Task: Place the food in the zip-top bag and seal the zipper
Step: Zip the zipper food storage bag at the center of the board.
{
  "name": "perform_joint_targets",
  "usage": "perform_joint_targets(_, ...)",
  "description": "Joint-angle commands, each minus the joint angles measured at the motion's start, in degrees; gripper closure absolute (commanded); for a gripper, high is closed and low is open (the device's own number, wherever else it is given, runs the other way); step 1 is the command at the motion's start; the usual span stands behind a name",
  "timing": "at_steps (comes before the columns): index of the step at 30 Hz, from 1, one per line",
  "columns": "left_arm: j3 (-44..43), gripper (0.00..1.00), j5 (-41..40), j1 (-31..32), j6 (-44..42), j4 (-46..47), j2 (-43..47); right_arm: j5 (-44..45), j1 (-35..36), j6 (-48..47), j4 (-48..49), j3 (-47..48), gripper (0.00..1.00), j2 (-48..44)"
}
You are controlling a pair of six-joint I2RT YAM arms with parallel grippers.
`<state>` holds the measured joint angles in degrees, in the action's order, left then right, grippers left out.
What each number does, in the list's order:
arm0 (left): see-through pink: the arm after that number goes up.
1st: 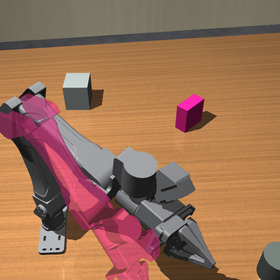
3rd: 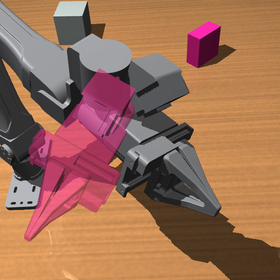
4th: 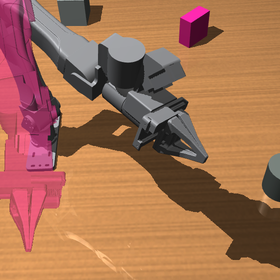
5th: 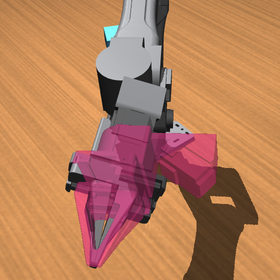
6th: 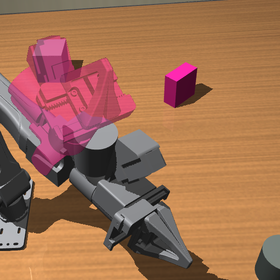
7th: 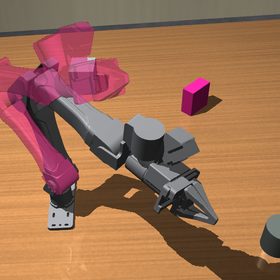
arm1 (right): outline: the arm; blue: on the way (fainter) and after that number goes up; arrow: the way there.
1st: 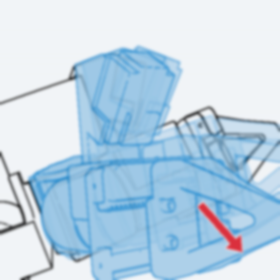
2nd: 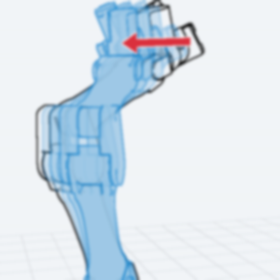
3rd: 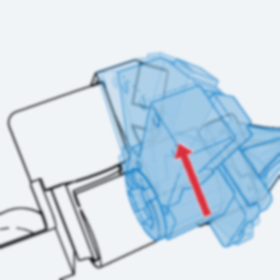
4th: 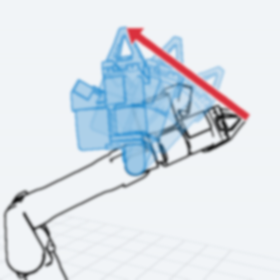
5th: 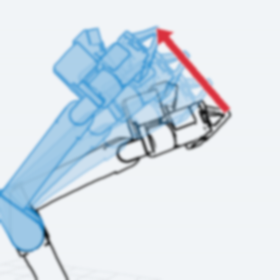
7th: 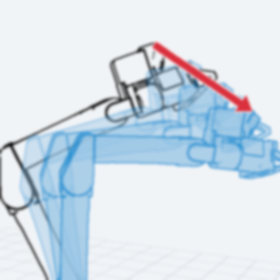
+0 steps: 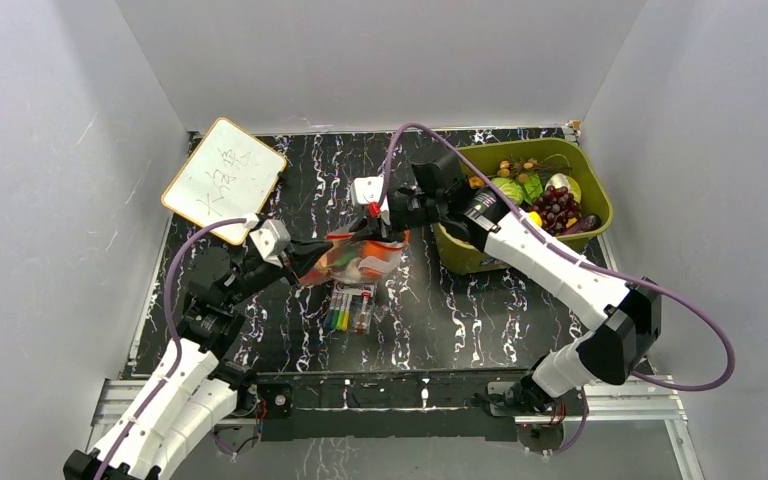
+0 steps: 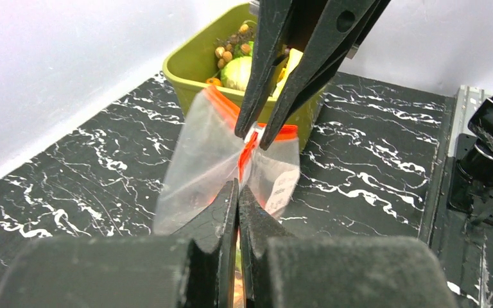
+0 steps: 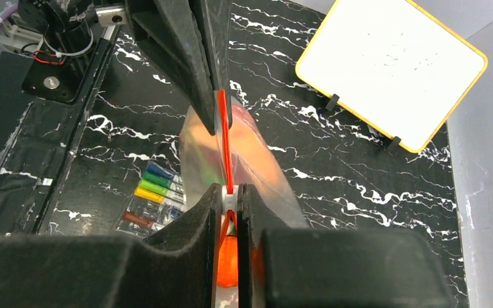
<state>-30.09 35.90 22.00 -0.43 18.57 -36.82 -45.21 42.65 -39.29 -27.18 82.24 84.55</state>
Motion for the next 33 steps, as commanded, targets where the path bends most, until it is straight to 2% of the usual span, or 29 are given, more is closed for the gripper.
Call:
perform_joint_targets(1, -0.5, 1.0, -5.5, -0.1, 2.1, 5.6, 3.8, 3.9, -2.8, -0.4, -1.1, -0.1, 1.0, -3.2)
perform_joint_targets(5, -1.5, 1.0, -8.3, -0.1, 1.3, 3.9, 3.2, 1.4, -5.7, 1.1, -0.7, -0.3, 1.0, -2.6)
perform_joint_targets(15, -1.7, 1.0, -8.1, -0.1, 1.0, 2.4, 0.4, -1.1, -5.8, 3.8, 5.2, -2.4, 1.0, -4.2)
perform_joint_targets(24, -5.6, 0.61, -1.6, -0.1, 3.0, 0.8, -6.8, -4.3, -5.8, 3.4, 6.3, -1.7, 1.0, -3.8)
perform_joint_targets(33, -8.1, 0.58, 1.3, -0.1, 2.9, 1.8, -10.0, -4.9, -5.8, 3.8, 5.2, -0.4, 1.0, -4.3)
